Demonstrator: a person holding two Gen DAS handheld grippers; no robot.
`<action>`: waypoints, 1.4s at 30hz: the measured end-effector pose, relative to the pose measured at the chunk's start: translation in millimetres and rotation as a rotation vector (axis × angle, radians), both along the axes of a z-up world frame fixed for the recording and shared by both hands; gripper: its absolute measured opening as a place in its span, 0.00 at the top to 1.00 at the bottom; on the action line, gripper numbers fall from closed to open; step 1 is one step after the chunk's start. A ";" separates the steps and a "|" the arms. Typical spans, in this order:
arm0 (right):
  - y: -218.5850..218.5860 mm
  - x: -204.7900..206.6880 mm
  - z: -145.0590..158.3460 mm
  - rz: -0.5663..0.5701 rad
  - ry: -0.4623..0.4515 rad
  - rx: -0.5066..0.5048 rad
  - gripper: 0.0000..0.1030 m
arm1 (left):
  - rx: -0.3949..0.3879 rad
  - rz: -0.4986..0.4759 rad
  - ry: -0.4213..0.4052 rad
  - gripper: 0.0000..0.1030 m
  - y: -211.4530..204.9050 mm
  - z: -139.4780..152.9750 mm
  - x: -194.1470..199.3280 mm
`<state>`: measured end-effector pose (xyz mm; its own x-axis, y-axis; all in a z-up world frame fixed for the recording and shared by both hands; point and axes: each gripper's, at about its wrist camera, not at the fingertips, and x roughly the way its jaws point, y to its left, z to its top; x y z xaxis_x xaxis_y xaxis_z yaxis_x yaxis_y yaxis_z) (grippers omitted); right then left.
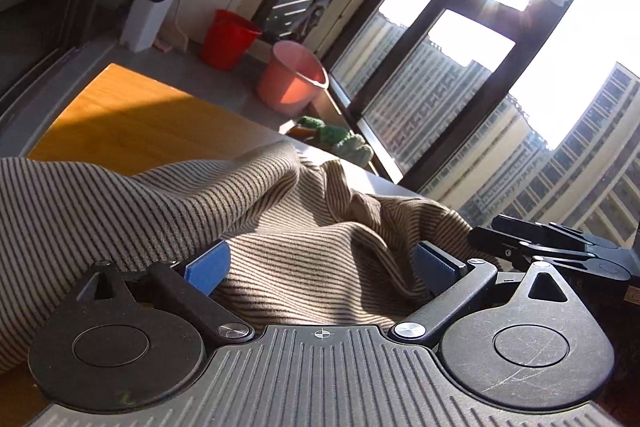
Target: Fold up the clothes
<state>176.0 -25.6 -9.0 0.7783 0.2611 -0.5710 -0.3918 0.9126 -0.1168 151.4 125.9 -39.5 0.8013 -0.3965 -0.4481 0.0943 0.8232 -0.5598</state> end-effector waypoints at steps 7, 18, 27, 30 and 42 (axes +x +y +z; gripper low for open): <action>-17.3 -58.4 -37.2 -0.082 0.221 0.078 0.22 | -0.016 -0.119 0.021 0.00 -25.1 -21.0 0.5; -50.2 7.5 50.1 -0.277 -0.189 -0.171 0.91 | -0.086 -0.090 0.012 0.00 -9.2 -23.7 -5.9; -99.5 59.7 -49.8 -0.446 0.139 -0.102 0.86 | -0.032 -0.077 -0.013 0.00 0.5 -15.3 -8.6; -109.5 49.8 -53.3 -0.432 0.135 -0.132 0.74 | 0.002 -0.128 -0.078 0.00 1.1 4.5 -12.0; -36.9 44.8 14.0 -0.121 -0.082 0.021 0.71 | 0.456 -0.080 0.001 0.14 -46.2 15.3 101.2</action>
